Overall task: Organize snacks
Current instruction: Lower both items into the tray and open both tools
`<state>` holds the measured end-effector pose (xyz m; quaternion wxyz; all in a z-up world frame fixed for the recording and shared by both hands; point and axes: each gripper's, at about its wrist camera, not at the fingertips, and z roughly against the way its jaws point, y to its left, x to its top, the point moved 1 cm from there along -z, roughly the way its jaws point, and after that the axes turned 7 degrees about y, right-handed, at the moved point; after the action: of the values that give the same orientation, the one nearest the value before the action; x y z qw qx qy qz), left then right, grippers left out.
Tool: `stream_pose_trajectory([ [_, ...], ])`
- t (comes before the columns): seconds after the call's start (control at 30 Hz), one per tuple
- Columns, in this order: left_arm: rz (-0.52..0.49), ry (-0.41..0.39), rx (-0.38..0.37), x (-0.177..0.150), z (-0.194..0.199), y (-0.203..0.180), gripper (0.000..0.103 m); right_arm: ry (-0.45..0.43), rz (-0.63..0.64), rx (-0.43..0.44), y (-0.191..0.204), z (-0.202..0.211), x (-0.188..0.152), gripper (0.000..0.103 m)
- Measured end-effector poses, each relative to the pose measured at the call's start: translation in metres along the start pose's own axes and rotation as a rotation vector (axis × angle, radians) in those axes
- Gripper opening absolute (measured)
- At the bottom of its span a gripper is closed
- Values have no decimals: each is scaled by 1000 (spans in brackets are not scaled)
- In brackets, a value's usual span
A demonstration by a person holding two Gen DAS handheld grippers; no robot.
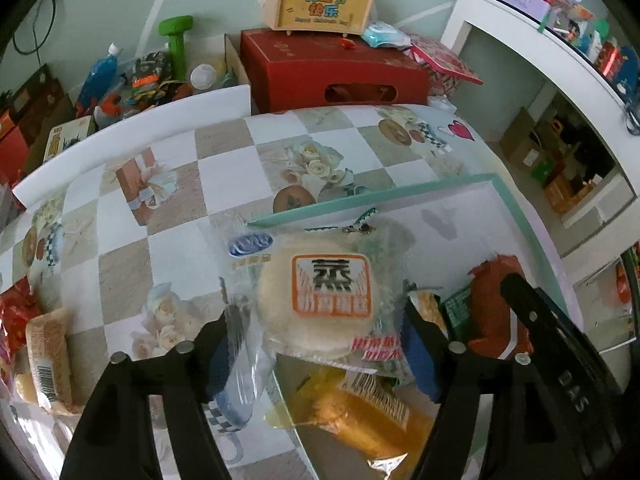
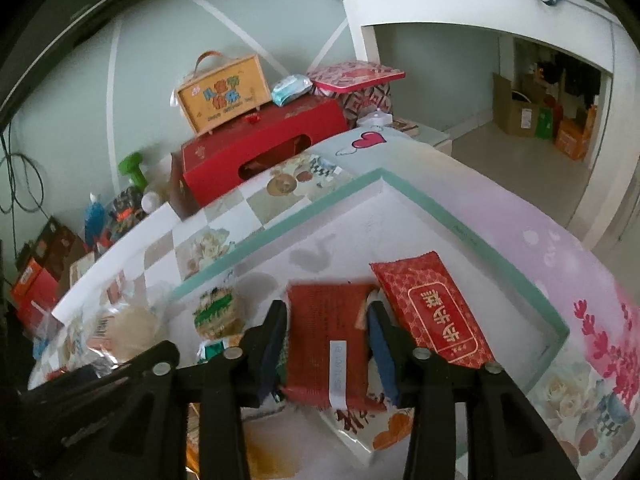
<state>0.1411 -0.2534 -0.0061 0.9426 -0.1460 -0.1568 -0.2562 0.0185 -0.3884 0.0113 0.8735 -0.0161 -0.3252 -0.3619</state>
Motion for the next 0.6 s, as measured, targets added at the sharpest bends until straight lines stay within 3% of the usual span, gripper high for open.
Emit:
stream_pose_trajectory([
  [0.23,56,-8,-17,-4,4,8,77,26,-16,1,-3,-4,1,49],
  [0.33,53,-24,-27,-3,9,8,83,22,-19,-4,-3,-2,1,50],
  [0.37,54,-30,-25,-3,11,8,86,20,-21,-6,-4,-2,1,60],
  [0.4,58,-37,-22,-3,13,9,90,18,-24,-11,-5,-2,1,77],
  [0.43,70,-49,-17,-4,16,12,92,18,-31,-15,-6,-1,1,81],
  [0.6,139,-93,69,-10,22,32,96,37,-31,-17,-7,-5,1,82],
])
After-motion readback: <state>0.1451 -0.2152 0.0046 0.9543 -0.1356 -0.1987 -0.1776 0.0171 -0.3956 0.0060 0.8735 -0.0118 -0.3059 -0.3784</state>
